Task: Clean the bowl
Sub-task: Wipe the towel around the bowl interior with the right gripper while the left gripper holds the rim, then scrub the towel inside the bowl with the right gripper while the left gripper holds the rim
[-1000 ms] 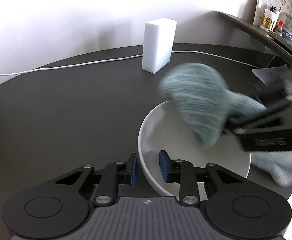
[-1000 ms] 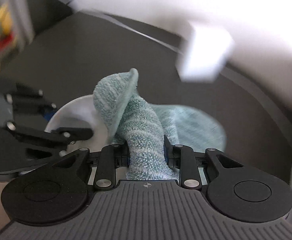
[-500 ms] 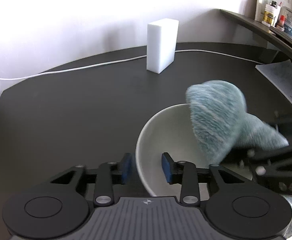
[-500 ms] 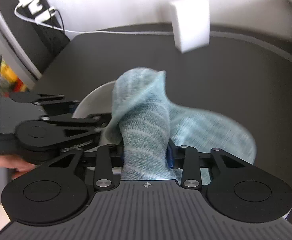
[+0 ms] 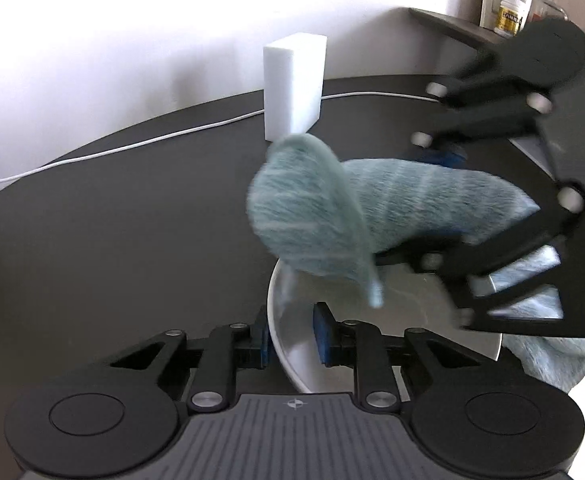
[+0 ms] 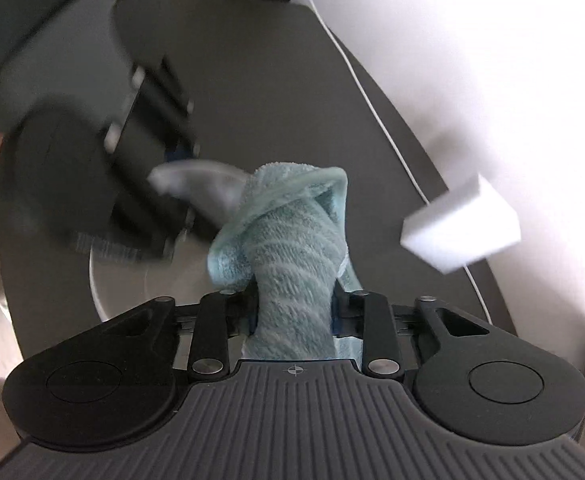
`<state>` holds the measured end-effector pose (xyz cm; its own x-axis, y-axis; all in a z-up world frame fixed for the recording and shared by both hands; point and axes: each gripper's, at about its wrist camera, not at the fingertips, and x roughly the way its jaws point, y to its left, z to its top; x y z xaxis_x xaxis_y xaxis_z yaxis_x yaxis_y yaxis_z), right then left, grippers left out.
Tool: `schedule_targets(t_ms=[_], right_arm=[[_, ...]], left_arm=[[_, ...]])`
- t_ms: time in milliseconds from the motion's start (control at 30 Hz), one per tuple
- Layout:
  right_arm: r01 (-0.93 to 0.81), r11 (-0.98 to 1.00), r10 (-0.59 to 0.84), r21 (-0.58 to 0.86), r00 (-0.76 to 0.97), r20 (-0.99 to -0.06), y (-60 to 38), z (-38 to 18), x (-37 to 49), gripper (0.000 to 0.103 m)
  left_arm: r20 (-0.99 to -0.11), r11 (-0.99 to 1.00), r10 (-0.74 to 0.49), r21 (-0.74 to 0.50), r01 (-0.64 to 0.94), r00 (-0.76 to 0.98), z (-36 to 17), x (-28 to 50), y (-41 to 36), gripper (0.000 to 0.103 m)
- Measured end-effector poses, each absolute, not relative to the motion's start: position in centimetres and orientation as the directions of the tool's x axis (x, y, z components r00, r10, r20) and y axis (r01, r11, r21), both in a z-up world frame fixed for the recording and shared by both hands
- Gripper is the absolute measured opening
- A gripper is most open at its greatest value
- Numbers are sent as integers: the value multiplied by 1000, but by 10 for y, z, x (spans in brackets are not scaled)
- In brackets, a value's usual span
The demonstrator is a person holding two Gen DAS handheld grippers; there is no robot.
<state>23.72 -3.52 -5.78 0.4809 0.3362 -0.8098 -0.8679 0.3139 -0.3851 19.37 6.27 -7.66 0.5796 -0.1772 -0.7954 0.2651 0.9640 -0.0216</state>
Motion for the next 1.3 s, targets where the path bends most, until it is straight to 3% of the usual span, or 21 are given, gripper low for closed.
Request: schedule_targets(t_ms=[133,233,300,400,467,600,700,733,867,967,1033,1067,1133,1200,1300], right_arm=[[-867,272,337,-419,493,-802,-17,-65,239,31],[-843,376,309,-385,506,-806,-22,-65,242,28],[-780,558,284,-282,500,-818,-37,-62,250,28],[-624,781,346,-5,440,-829,-84,-62,251,28],[-502,844,420,187,403,-813,-112,-67,243,29],[-329,849,520,414,374,-768,-135,-78,222,31],[-352,859,498,372,402,-768,-123,-79,206,36],[-420,862,466,285,430,-773,-114,-76,201,37],[-617,787,395,7,495,-774,-89,-71,197,34],[-783,530,353,-326,553,-755,-61,-70,186,31],[-815,350,345,-462,571,-745,-50,-73,178,31],[-823,254,340,-508,568,-750,-45,-74,176,31],[-842,182,320,-508,539,-779,-35,-70,186,31],[-857,204,328,-473,515,-792,-29,-65,198,32],[-890,261,363,-374,450,-816,-20,-59,216,41]], left_arm=[[-790,975,-143,-8,224,597,-78,190,61,23],[-789,981,-141,-29,193,599,-77,188,64,25],[-785,982,-137,-29,185,604,-77,185,65,26],[-781,983,-127,-17,184,612,-77,184,63,25],[-779,983,-119,-5,183,615,-77,183,60,26],[-775,984,-110,3,178,622,-77,181,58,28],[-767,981,-90,40,187,635,-77,176,56,34],[-769,980,-72,63,188,635,-77,177,55,40],[-775,976,-58,88,199,629,-76,181,57,45],[-778,973,-57,97,210,625,-75,183,61,57],[-782,968,-63,103,229,620,-75,185,61,63],[-784,965,-67,106,239,617,-75,186,61,60],[-796,967,-120,42,252,593,-76,187,65,34],[-795,965,-139,25,260,590,-77,186,65,33],[-795,968,-165,-16,252,584,-78,186,71,30]])
